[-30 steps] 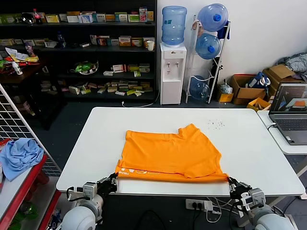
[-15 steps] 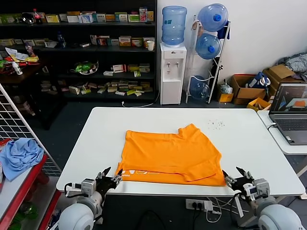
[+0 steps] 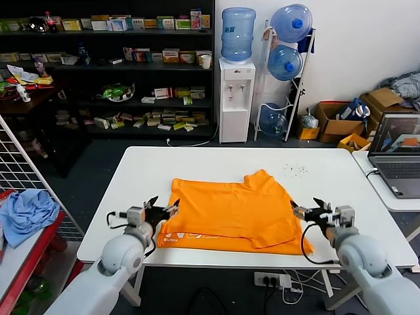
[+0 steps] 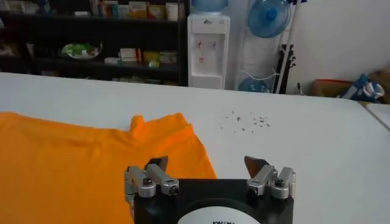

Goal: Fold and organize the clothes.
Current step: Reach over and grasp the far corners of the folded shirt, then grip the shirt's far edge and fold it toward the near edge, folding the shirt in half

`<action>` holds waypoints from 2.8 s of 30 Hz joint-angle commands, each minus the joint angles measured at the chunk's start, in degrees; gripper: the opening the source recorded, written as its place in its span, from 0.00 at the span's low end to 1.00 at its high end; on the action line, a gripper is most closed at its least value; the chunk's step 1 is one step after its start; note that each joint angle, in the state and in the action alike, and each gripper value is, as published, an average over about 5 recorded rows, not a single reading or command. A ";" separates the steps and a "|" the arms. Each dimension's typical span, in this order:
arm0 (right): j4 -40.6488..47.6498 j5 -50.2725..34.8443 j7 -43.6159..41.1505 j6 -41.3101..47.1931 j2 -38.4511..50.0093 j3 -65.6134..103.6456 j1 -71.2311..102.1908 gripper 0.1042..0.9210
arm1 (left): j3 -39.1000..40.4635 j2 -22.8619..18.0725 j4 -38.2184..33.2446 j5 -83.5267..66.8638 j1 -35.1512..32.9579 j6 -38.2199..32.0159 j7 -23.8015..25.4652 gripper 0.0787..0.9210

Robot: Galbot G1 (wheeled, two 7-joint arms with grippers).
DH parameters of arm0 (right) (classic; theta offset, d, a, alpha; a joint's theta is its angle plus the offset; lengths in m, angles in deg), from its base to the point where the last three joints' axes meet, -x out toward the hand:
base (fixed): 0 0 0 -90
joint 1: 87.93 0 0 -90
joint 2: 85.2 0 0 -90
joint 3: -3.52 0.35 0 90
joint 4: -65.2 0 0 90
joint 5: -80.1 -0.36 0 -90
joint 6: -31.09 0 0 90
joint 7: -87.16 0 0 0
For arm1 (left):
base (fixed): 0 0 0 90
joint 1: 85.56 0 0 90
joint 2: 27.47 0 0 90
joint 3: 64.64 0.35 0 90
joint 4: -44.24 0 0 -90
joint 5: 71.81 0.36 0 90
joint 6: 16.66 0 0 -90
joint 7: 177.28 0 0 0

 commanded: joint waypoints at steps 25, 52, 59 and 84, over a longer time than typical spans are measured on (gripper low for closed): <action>47.05 11.79 -15.46 -8.01 -17.69 -9.56 -29.16 0.88 | 2.89 -15.37 42.86 3.62 24.18 -1.96 4.41 0.88; 51.42 15.11 -15.48 -7.86 -21.02 -8.57 -31.13 0.21 | 3.58 -12.59 37.66 4.71 19.06 -1.33 6.67 0.34; 41.11 10.37 -12.39 -7.51 -18.55 -9.42 -27.13 0.02 | 3.20 -10.77 32.69 4.73 16.77 -2.69 6.48 0.11; -8.08 6.95 -0.03 -0.93 0.65 0.92 10.43 0.03 | -3.81 3.16 -4.59 -3.15 -6.16 -1.19 2.06 0.02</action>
